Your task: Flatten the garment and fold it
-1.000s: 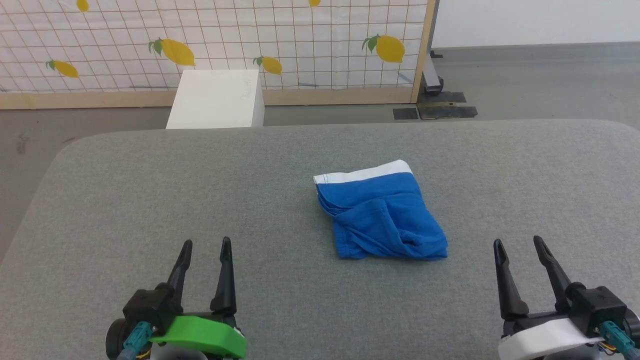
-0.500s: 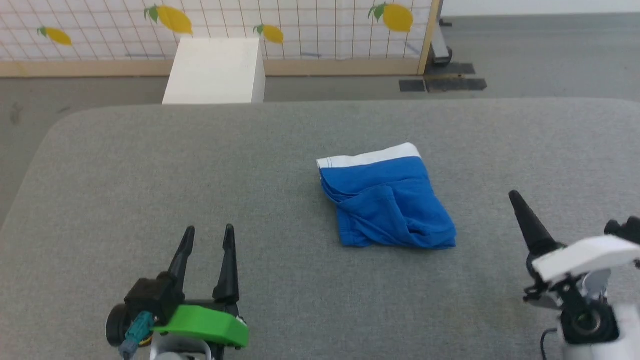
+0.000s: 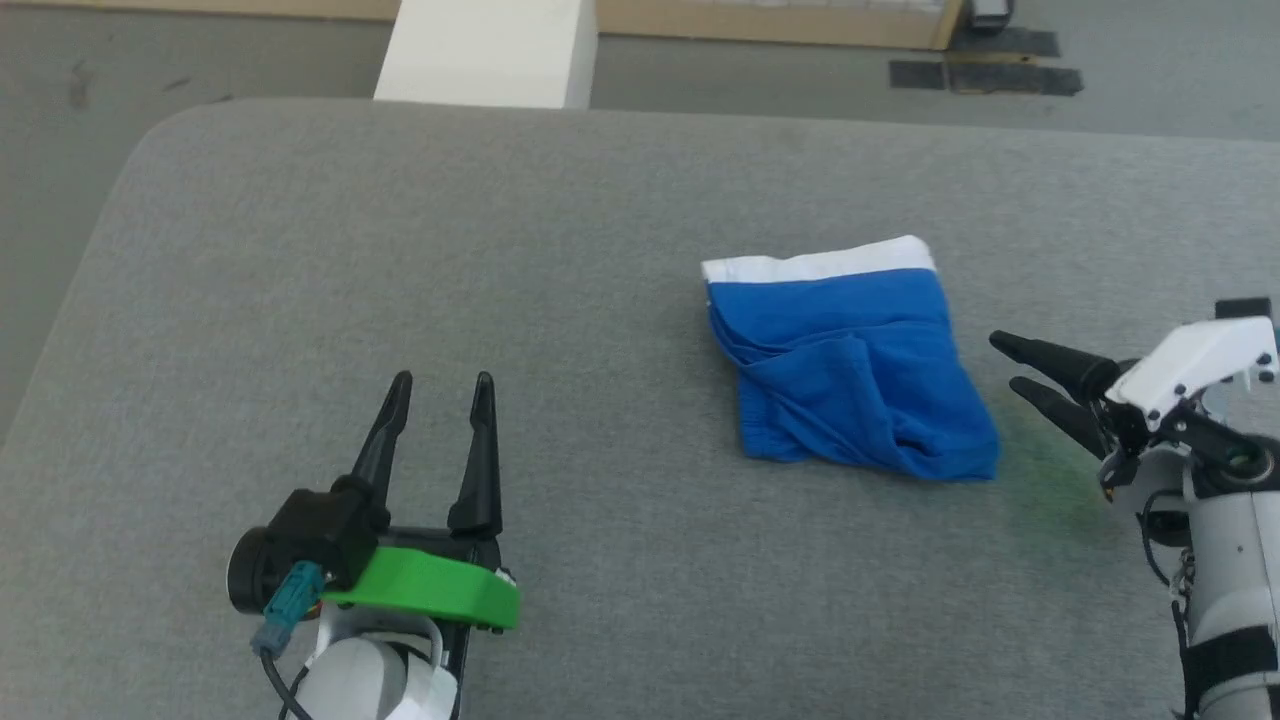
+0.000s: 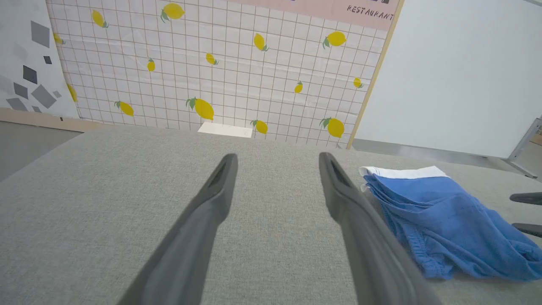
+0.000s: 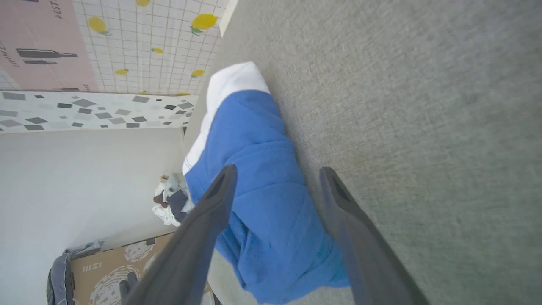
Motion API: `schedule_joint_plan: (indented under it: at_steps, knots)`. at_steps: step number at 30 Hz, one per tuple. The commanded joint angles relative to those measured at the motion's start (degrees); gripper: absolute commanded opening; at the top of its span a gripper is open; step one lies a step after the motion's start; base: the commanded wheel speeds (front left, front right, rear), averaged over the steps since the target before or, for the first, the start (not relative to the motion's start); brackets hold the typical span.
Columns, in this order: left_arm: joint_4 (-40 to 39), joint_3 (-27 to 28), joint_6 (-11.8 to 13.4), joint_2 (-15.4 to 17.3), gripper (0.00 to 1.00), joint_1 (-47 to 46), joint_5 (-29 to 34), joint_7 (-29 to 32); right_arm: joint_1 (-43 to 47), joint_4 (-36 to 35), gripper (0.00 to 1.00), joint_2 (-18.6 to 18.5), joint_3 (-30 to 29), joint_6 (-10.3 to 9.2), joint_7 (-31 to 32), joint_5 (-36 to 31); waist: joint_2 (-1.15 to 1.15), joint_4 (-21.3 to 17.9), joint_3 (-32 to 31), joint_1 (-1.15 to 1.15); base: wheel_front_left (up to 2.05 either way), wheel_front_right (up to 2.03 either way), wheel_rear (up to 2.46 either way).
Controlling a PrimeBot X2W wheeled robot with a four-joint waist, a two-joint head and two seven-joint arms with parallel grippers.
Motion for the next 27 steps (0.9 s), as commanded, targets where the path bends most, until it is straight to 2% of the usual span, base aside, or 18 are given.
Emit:
schedule_joint_plan:
  at_steps: [1,6,11,13,15,22,24,27]
  knots:
    - [-0.27,-0.16,0.40,-0.11,1.00,-1.12,-0.04,-0.26,-1.63,1.17,1.00,-0.30,-0.03,-0.06,1.39,-1.81,0.00,3.01,2.89,0.00,0.00,0.00,0.00]
    - [-0.41,-0.71,0.85,-0.11,1.00,-1.89,-0.38,-0.26,-4.94,3.48,1.00,0.13,-0.37,-0.06,7.26,-6.45,0.00,5.03,4.26,0.00,0.00,0.00,0.00]
    - [-0.15,-1.14,1.24,-0.11,1.00,-1.83,-0.69,-0.26,-4.96,2.35,1.00,1.46,-0.33,-0.06,12.24,-9.38,0.00,6.14,4.33,0.00,0.00,0.00,0.00]
    - [0.01,-1.32,1.31,-0.11,1.00,-1.71,-0.79,-0.26,-4.42,1.47,0.45,1.94,-0.66,-0.06,13.89,-10.08,0.00,6.44,4.06,0.00,0.00,0.00,0.00]
    - [0.16,-1.44,1.39,-0.11,1.00,-1.56,-0.88,-0.26,-3.68,0.32,0.00,2.35,-1.16,-0.06,14.78,-10.92,0.00,6.59,3.67,0.00,0.00,0.00,0.00]
    - [0.40,-1.09,1.64,-0.11,1.00,-1.12,-0.81,-0.26,-1.51,-6.10,0.00,4.06,-1.21,-0.06,16.60,-12.50,0.00,5.37,2.31,0.00,0.00,0.00,0.00]
    - [0.38,-0.75,1.53,-0.11,1.00,-0.80,-0.59,-0.26,-0.77,-9.18,0.00,4.42,0.56,-0.06,16.83,-12.62,0.00,4.20,1.91,0.00,0.00,0.00,0.00]
    - [0.33,0.12,1.31,-0.11,1.00,-0.18,-0.15,-0.26,0.88,-15.21,0.00,4.67,6.65,-0.06,16.66,-14.64,0.00,1.36,1.35,0.00,0.00,0.00,0.00]
